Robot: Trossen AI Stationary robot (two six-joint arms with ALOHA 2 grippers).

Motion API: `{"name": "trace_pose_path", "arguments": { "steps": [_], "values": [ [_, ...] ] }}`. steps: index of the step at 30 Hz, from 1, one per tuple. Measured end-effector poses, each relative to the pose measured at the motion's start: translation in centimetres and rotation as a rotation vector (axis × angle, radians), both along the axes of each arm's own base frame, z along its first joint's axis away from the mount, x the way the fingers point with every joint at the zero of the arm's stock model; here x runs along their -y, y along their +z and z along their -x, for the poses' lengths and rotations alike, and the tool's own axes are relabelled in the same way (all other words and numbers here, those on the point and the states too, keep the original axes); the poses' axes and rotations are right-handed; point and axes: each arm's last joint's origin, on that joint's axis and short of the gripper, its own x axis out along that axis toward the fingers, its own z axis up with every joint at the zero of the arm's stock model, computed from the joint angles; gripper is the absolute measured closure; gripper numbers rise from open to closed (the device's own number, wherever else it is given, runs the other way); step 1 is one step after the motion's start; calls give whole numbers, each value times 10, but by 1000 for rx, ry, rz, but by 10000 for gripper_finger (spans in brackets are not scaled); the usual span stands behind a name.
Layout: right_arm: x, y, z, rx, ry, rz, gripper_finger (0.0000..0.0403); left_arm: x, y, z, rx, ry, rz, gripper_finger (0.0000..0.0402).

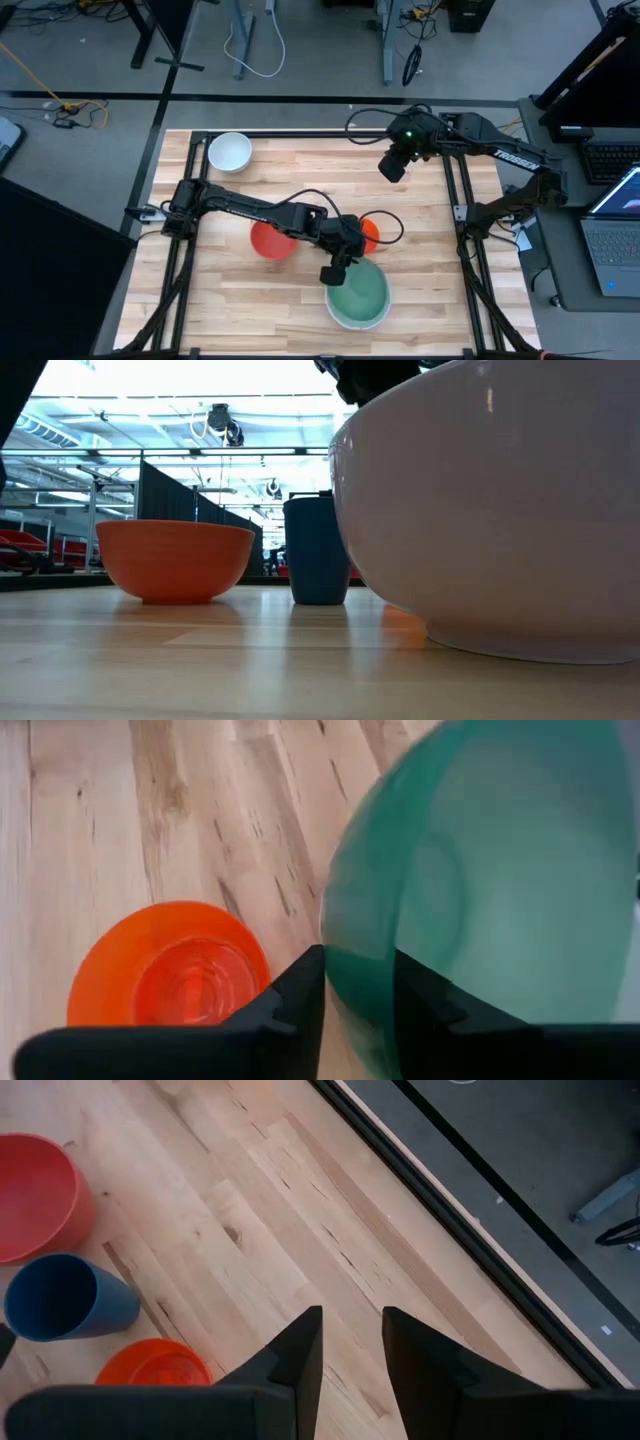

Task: Nest bowls inside each other
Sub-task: Stack the green bowl onto the bottom white bowl, then stack the left orange bowl onto the green bowl

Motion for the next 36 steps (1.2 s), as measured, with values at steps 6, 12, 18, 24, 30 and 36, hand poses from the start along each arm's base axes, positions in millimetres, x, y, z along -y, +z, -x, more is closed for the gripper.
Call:
{"name": "trace_pose_path", "arguments": {
  "steps": [6, 12, 18, 24, 30, 36],
  "values": [
    [0, 0, 0, -4, 12, 6, 312, 2, -1, -1, -11, 18, 52, 306],
    [0, 0, 0, -9, 22, 12, 312, 3, -1, 0, -23, 20, 86, 305],
    [0, 0, 0, -11, 27, 15, 312, 2, 5, 3, -32, 42, 94, 305],
    [0, 0, 0, -15, 33, 18, 312, -24, 21, 19, -99, 133, 40, 311],
    [0, 0, 0, -18, 40, 21, 312, -48, 41, 50, -250, 190, 8, 335],
    [0, 0, 0, -16, 40, 22, 312, -67, 63, 88, -390, 260, -75, 352]
  ]
}}
